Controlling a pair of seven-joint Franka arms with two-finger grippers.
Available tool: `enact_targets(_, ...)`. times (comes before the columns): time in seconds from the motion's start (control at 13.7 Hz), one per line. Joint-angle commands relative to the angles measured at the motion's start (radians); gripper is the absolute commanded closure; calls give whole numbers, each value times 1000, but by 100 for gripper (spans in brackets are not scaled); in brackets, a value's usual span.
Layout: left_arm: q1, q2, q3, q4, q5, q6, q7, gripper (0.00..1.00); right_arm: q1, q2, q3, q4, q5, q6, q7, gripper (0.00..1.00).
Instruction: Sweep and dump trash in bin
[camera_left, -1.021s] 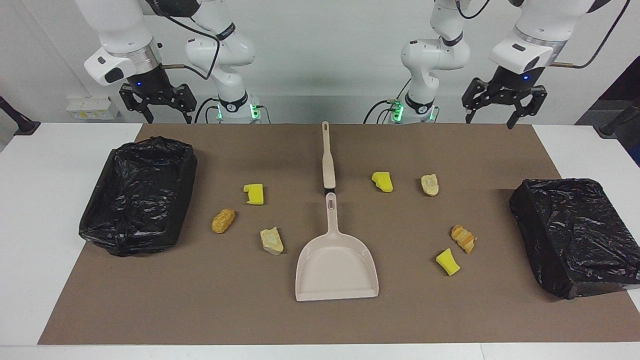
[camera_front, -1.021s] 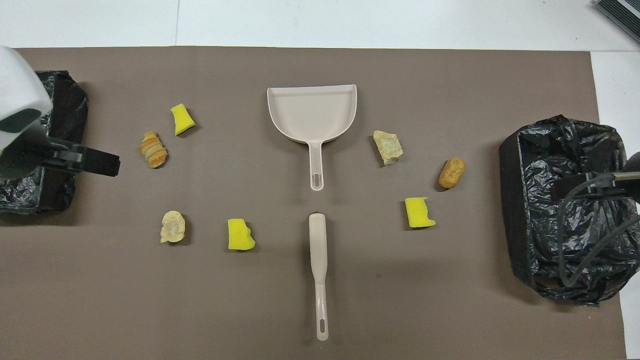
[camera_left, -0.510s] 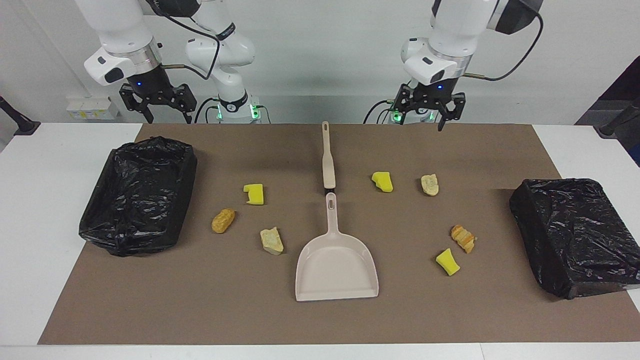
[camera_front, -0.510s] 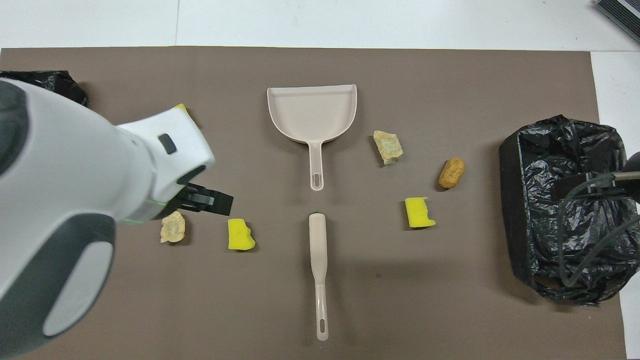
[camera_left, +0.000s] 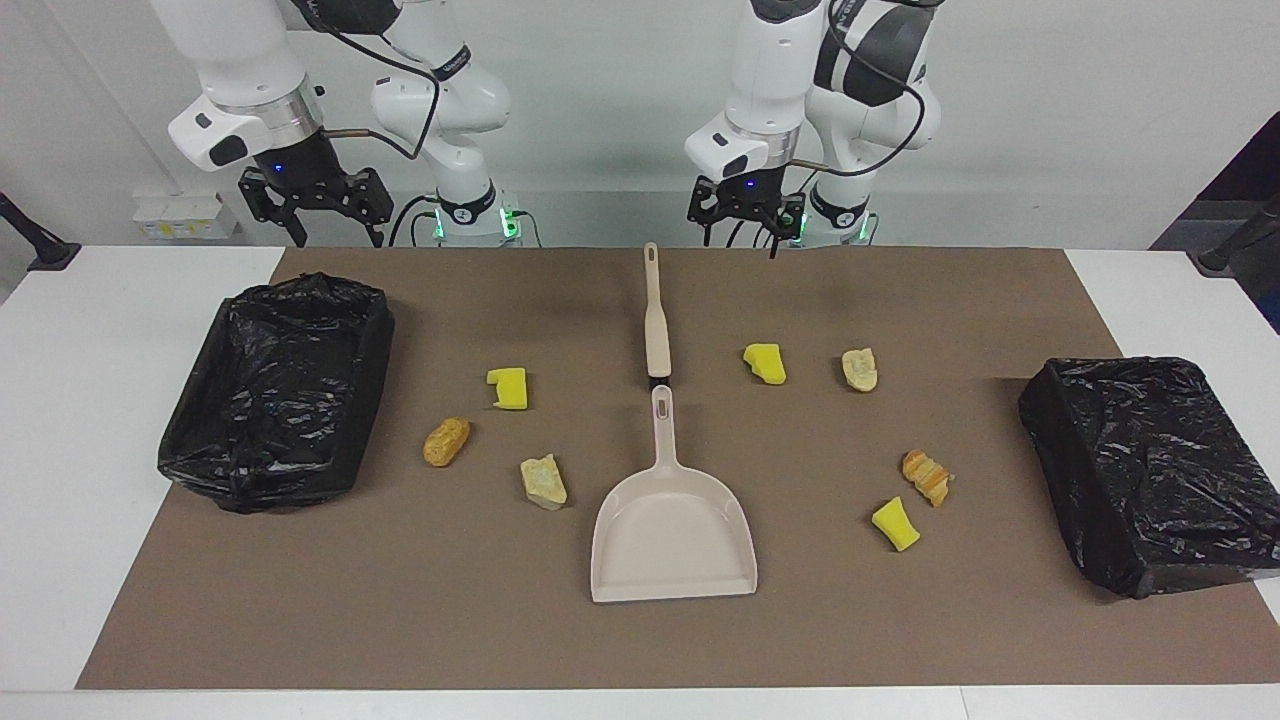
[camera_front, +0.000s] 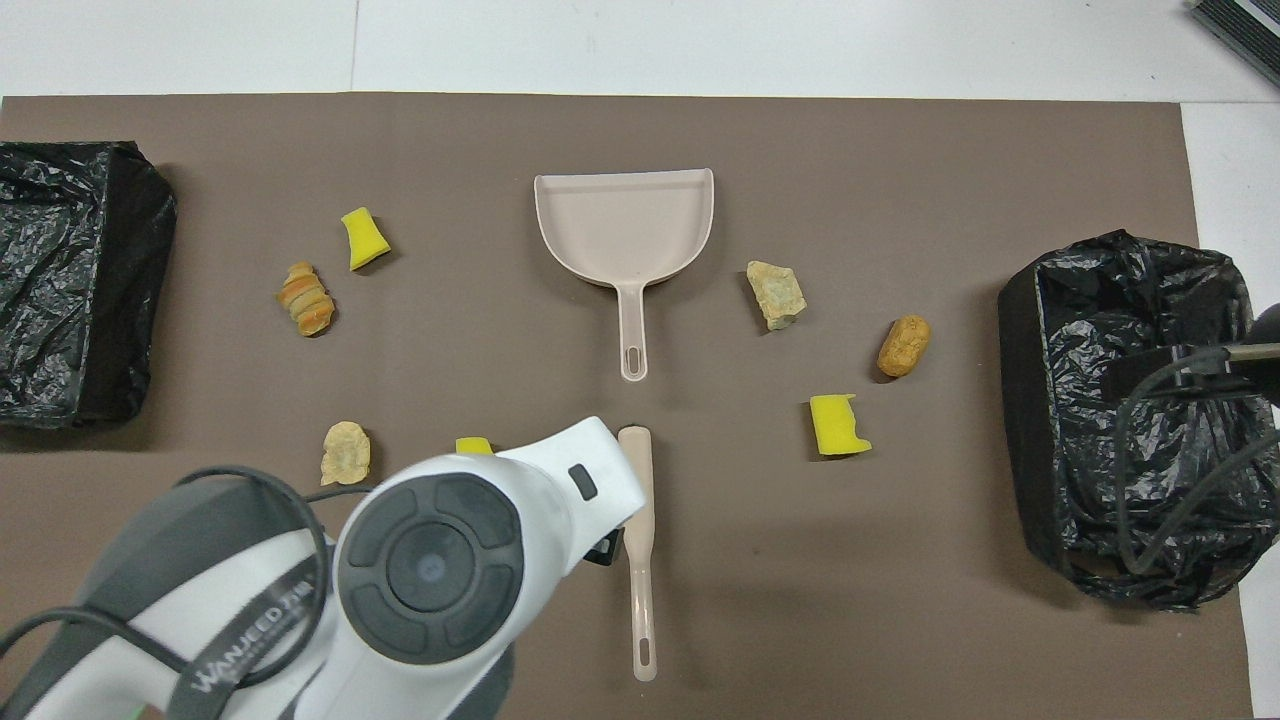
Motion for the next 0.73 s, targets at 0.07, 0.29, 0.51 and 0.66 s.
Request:
enact_targets(0.07, -126, -27, 19, -150, -8, 133, -127, 0, -10, -6, 2, -3, 8, -8, -25, 0)
enact_targets(0.29, -207, 3, 19, -250, -8, 263, -221, 0, -10, -8, 2, -3, 8, -8, -25, 0)
enact_targets(0.51, -241, 14, 19, -339, -8, 363, -247, 0, -9, -8, 2, -3, 8, -8, -25, 0)
enact_targets(0.66, -259, 66, 19, -348, -7, 438, -250, 0, -9, -6, 2, -3, 8, -8, -25, 0)
